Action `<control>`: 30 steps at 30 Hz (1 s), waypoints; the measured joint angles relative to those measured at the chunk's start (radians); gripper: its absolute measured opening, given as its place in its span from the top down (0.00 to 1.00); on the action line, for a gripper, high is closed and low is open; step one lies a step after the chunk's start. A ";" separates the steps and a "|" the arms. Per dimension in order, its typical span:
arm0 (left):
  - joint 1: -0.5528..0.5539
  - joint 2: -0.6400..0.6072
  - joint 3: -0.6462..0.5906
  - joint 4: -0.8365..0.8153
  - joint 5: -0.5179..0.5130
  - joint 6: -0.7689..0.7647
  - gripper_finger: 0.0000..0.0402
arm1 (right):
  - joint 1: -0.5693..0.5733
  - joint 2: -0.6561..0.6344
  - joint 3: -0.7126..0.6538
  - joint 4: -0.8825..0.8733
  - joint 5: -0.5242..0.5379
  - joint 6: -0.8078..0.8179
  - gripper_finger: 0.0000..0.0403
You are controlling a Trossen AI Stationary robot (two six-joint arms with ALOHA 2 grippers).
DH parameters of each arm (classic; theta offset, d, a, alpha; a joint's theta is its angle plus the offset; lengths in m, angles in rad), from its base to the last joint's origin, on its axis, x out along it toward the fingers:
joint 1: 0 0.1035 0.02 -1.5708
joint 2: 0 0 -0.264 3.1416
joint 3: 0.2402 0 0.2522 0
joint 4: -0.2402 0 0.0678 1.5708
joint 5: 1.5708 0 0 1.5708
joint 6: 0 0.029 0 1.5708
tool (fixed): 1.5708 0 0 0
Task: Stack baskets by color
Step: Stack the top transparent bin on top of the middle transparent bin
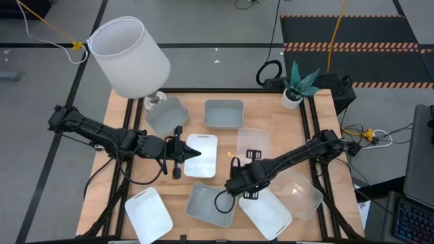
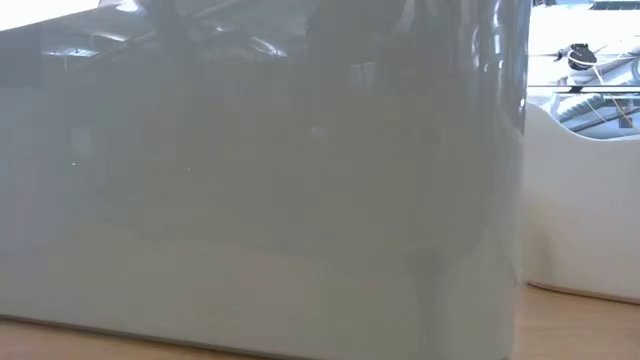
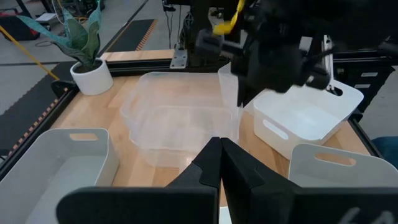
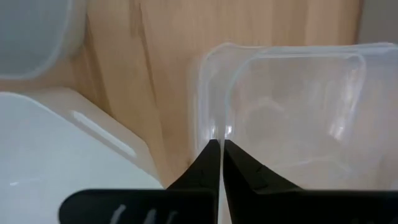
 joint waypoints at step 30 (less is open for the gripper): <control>0.000 0.000 0.000 0.000 0.000 0.005 0.98 | -0.035 0.000 -0.089 0.150 -0.068 -0.086 0.99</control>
